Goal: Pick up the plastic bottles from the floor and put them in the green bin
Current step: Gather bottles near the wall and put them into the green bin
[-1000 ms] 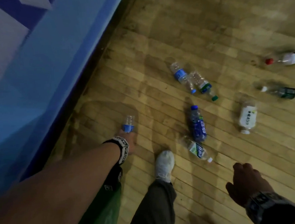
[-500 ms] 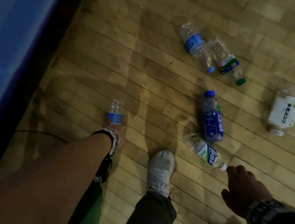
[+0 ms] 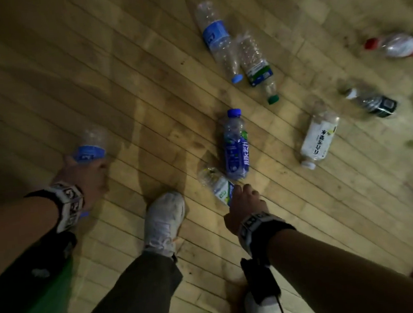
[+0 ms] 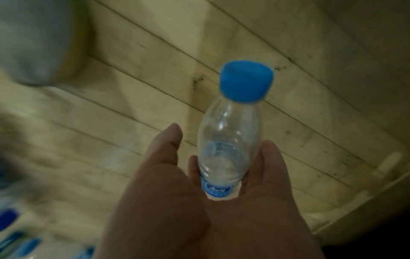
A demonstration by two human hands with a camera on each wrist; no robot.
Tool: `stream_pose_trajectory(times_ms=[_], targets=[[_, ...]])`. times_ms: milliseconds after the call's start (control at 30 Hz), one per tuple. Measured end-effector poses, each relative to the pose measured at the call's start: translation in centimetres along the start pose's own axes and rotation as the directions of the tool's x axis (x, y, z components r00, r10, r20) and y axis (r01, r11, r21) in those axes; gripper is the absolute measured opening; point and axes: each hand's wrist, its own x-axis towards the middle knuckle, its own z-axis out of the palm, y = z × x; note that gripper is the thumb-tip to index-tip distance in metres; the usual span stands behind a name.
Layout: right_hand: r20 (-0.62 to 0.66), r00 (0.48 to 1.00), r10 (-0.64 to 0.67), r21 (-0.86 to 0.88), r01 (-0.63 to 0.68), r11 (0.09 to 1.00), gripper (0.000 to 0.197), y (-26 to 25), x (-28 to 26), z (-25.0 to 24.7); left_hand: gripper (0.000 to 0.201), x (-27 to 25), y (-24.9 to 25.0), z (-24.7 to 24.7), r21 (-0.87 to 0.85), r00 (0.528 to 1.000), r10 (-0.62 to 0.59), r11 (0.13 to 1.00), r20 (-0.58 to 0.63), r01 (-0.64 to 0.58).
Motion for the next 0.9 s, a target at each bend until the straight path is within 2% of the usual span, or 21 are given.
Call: stream_pose_trajectory(times_ms=[67, 100, 200, 300, 400, 467, 567, 667, 800, 900], targets=[[-0.016, 1.000, 0.016, -0.001, -0.016, 1.000, 0.077, -0.5, 1.8, 0.4, 0.054, -2.1, 1.4, -0.1, 0.031, 0.998, 0.043, 0.999, 0.041, -0.045], [-0.023, 0.999, 0.024, -0.004, -0.024, 1.000, 0.083, -0.7, 2.6, 0.6, 0.052, -2.9, 1.9, 0.5, 0.104, 0.997, 0.065, 0.992, 0.036, -0.069], [-0.050, 0.997, 0.060, 0.008, -0.060, 0.998, 0.088, -2.1, 5.3, 1.8, 0.052, -3.6, 2.4, 2.1, 0.129, 0.993, 0.117, 0.985, -0.009, -0.115], [-0.103, 0.989, 0.104, 0.036, -0.101, 0.994, 0.074, -3.0, 8.2, 3.6, 0.054, -3.6, 2.7, 3.4, 0.150, 0.979, 0.205, 0.967, 0.012, -0.205], [-0.168, 0.981, 0.098, 0.055, -0.090, 0.994, 0.052, -3.3, 9.3, 4.9, 0.056, -3.9, 2.9, 4.0, 0.166, 0.966, 0.257, 0.952, 0.026, -0.258], [-0.197, 0.977, 0.081, 0.036, -0.075, 0.997, 0.049, -3.1, 8.5, 4.9, 0.055, -4.7, 3.2, 3.6, 0.192, 0.964, 0.264, 0.945, 0.020, -0.263], [-0.205, 0.977, 0.062, 0.064, -0.050, 0.997, 0.057, -2.4, 4.4, 3.1, 0.053, -7.4, 4.1, 2.1, 0.191, 0.964, 0.264, 0.948, -0.015, -0.256], [-0.242, 0.970, -0.030, 0.070, 0.048, 0.996, 0.060, -1.4, -2.4, -0.5, 0.051, -12.6, 5.6, -0.9, 0.160, 0.965, 0.253, 0.958, -0.068, -0.240], [-0.362, 0.921, -0.146, 0.023, 0.165, 0.986, 0.064, 0.6, -13.7, -7.9, 0.050, -22.7, 8.0, -7.2, 0.105, 0.964, 0.201, 0.977, -0.175, -0.185], [-0.443, 0.853, -0.276, -0.056, 0.281, 0.958, 0.058, 0.2, -21.1, -12.7, 0.055, -29.5, 8.2, -12.1, 0.038, 0.940, 0.156, 0.988, -0.304, -0.151]])
